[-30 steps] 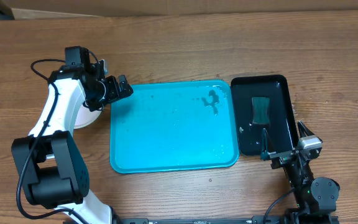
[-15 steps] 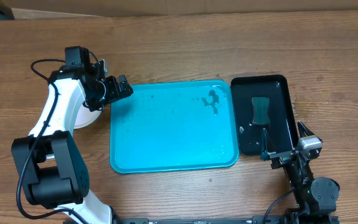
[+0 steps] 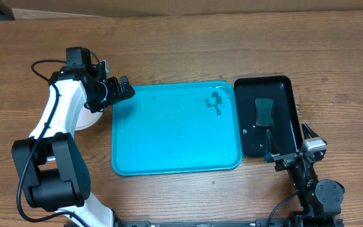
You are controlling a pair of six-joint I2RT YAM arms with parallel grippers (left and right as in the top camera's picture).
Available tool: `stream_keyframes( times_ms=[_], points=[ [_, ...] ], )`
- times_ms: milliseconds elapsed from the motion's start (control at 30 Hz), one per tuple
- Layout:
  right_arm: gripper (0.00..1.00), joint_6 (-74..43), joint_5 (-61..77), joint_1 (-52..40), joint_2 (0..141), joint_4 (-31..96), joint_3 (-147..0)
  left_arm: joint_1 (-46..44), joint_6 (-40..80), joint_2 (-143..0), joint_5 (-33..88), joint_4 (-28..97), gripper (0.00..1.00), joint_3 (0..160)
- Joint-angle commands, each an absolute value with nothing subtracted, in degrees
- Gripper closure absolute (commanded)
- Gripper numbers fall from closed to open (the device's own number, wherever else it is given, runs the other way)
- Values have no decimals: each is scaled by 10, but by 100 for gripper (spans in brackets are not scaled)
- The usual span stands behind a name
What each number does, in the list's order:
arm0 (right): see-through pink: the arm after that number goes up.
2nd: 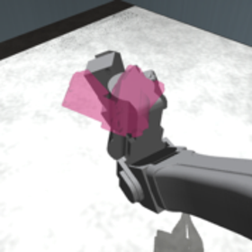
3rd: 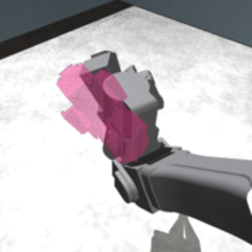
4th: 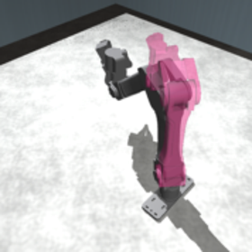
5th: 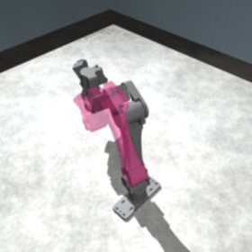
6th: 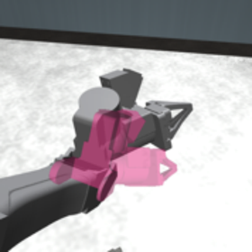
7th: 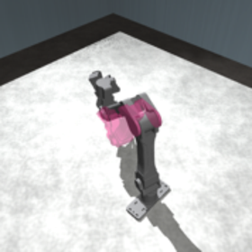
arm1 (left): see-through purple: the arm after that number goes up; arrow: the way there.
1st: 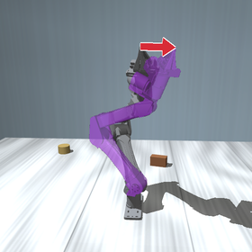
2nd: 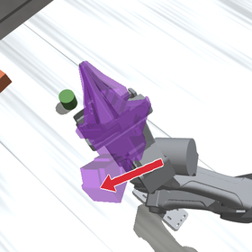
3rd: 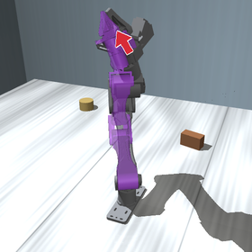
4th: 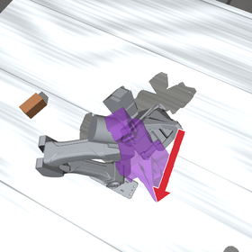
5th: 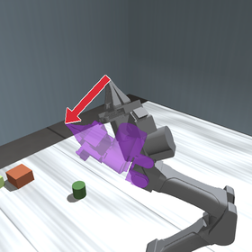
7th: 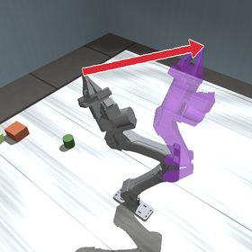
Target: Clean dirty plates on tray and stack at the side
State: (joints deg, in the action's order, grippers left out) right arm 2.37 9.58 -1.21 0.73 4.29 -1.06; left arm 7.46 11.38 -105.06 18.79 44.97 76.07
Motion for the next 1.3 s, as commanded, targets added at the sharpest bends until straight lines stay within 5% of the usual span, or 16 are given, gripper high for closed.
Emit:
stream_keyframes(
  times_ms=[0,367,633,967,1267],
  points=[
    [0,27,90,-10,2,40,-4,71,101,-998,180,449,0,759],
    [0,27,90,-10,2,40,-4,70,101,-714,165,449,0,759],
    [0,27,90,-10,2,40,-4,71,100,-523,-20,451,0,718],
    [0,27,90,-10,2,40,-4,71,106,-283,-19,448,0,487],
    [0,27,90,-10,2,40,-4,71,150,-65,-5,264,0,288]
  ],
)
